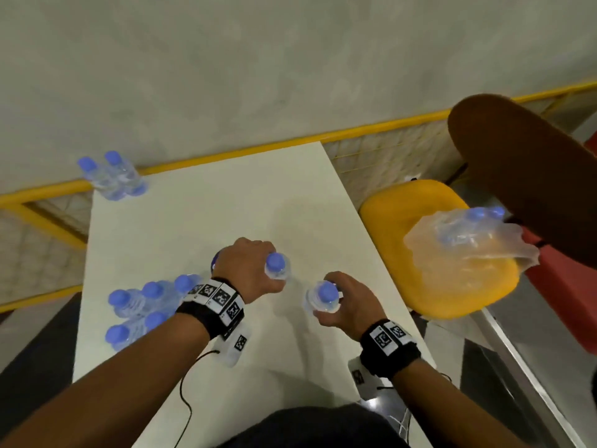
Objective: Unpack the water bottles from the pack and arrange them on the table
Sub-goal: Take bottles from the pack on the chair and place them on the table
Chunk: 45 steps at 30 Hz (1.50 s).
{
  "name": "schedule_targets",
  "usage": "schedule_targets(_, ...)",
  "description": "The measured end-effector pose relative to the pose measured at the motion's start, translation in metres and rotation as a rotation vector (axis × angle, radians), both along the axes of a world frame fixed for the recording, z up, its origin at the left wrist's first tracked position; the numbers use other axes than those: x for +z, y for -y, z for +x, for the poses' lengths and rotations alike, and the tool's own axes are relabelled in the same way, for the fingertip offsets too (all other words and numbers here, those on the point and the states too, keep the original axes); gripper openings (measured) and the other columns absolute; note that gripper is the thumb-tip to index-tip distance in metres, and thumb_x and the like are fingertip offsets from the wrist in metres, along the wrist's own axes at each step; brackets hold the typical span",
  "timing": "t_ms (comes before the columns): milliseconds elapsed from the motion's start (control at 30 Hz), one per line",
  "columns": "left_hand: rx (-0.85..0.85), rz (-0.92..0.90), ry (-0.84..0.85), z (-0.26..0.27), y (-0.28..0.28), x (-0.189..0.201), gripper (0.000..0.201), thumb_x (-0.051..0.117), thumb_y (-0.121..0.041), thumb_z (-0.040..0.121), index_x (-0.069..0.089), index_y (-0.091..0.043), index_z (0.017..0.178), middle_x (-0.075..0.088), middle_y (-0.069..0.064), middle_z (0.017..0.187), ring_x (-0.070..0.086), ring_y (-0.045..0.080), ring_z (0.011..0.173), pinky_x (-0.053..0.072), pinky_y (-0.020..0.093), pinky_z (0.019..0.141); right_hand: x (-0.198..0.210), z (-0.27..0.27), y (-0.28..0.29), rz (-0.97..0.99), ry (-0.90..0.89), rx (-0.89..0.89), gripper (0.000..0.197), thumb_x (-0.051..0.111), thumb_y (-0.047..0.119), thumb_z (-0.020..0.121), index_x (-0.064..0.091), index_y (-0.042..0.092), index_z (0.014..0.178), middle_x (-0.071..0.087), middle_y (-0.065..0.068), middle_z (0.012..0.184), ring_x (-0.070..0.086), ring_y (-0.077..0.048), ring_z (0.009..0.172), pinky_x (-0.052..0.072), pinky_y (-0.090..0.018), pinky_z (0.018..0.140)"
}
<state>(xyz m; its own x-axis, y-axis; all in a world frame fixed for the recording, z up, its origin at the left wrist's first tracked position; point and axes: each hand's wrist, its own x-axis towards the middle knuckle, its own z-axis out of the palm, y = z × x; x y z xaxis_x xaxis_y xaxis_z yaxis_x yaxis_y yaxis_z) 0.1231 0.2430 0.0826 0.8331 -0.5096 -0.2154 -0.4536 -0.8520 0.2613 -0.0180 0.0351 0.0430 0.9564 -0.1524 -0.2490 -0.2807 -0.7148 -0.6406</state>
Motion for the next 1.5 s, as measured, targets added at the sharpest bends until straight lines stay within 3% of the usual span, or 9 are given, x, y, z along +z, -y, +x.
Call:
schedule_targets(200,0.138,0.128,-0.023,0.017,-0.077,-0.010,0.040,0.063,-0.071,0.053,0.046,-0.038,0.068,0.050,-0.017,0.062,0.048,0.017,0.069,0.047,0.037,0.073,-0.014,0.042,-0.093,-0.011,-0.059,0.180,0.047,0.073,0.053,0.062,0.051,0.030,0.097,0.061,0.011,0.091,0.061,-0.017,0.079,0.055,-0.037,0.073)
schedule_targets(300,0.150,0.129,-0.060,0.021,-0.098,-0.016,0.037,0.063,-0.065,0.059,0.050,-0.036,0.076,0.054,-0.015,0.069,0.051,0.019,0.075,0.048,0.038,0.077,-0.023,0.058,-0.128,-0.037,-0.097,0.248,0.044,0.068,0.053,0.061,0.047,0.030,0.093,0.060,0.011,0.088,0.060,-0.017,0.076,0.056,-0.040,0.072)
schedule_targets(500,0.166,0.027,-0.198,0.028,-0.124,-0.038,0.037,0.067,-0.050,0.055,0.050,-0.032,0.083,0.059,-0.009,0.078,0.057,0.019,0.072,0.057,0.039,0.069,-0.035,0.074,-0.164,-0.018,-0.133,0.289,0.042,0.072,0.046,0.063,0.051,0.033,0.098,0.062,0.009,0.095,0.061,-0.017,0.083,0.054,-0.038,0.077)
schedule_targets(633,0.116,-0.007,-0.263,0.033,-0.128,-0.051,0.033,0.064,-0.047,0.054,0.043,-0.034,0.076,0.058,-0.008,0.077,0.056,0.018,0.074,0.056,0.040,0.067,-0.043,0.074,-0.175,-0.044,-0.158,0.293,0.041,0.072,0.049,0.061,0.050,0.036,0.093,0.061,0.014,0.089,0.062,-0.013,0.076,0.058,-0.038,0.074)
schedule_targets(933,0.063,0.051,-0.302,0.042,-0.127,-0.062,0.033,0.063,-0.041,0.055,0.045,-0.037,0.083,0.056,-0.003,0.090,0.058,0.020,0.076,0.055,0.035,0.068,-0.045,0.074,-0.181,-0.003,-0.146,0.242,0.039,0.073,0.042,0.070,0.054,0.028,0.102,0.066,0.005,0.097,0.063,-0.019,0.082,0.056,-0.039,0.078)
schedule_targets(1067,0.041,0.039,-0.301,0.046,-0.129,-0.064,0.033,0.066,-0.042,0.059,0.049,-0.035,0.086,0.060,-0.005,0.086,0.059,0.021,0.076,0.050,0.032,0.065,-0.048,0.075,-0.181,0.035,-0.125,0.216,0.046,0.076,0.037,0.073,0.056,0.021,0.112,0.066,-0.001,0.106,0.063,-0.022,0.091,0.054,-0.038,0.084)
schedule_targets(1200,0.022,-0.039,-0.277,0.044,-0.129,-0.065,0.028,0.063,-0.041,0.067,0.047,-0.033,0.088,0.060,-0.007,0.080,0.059,0.022,0.074,0.051,0.035,0.067,-0.046,0.079,-0.182,0.055,-0.120,0.209,0.045,0.076,0.032,0.076,0.058,0.016,0.114,0.067,-0.005,0.109,0.064,-0.025,0.095,0.054,-0.040,0.088)
schedule_targets(1400,0.006,-0.076,-0.237,0.042,-0.132,-0.068,0.031,0.059,-0.044,0.072,0.053,-0.035,0.101,0.064,-0.007,0.087,0.060,0.024,0.079,0.053,0.039,0.073,-0.046,0.077,-0.182,0.084,-0.082,0.201,0.047,0.078,0.030,0.076,0.059,0.016,0.117,0.067,-0.005,0.112,0.064,-0.025,0.098,0.053,-0.040,0.090)
schedule_targets(1500,0.015,-0.074,-0.222,0.040,-0.132,-0.065,0.029,0.059,-0.045,0.073,0.051,-0.034,0.098,0.063,-0.008,0.085,0.060,0.023,0.079,0.052,0.038,0.072,-0.047,0.077,-0.181,0.090,-0.084,0.205,0.049,0.078,0.031,0.076,0.058,0.017,0.119,0.066,-0.005,0.115,0.063,-0.025,0.100,0.053,-0.041,0.092)
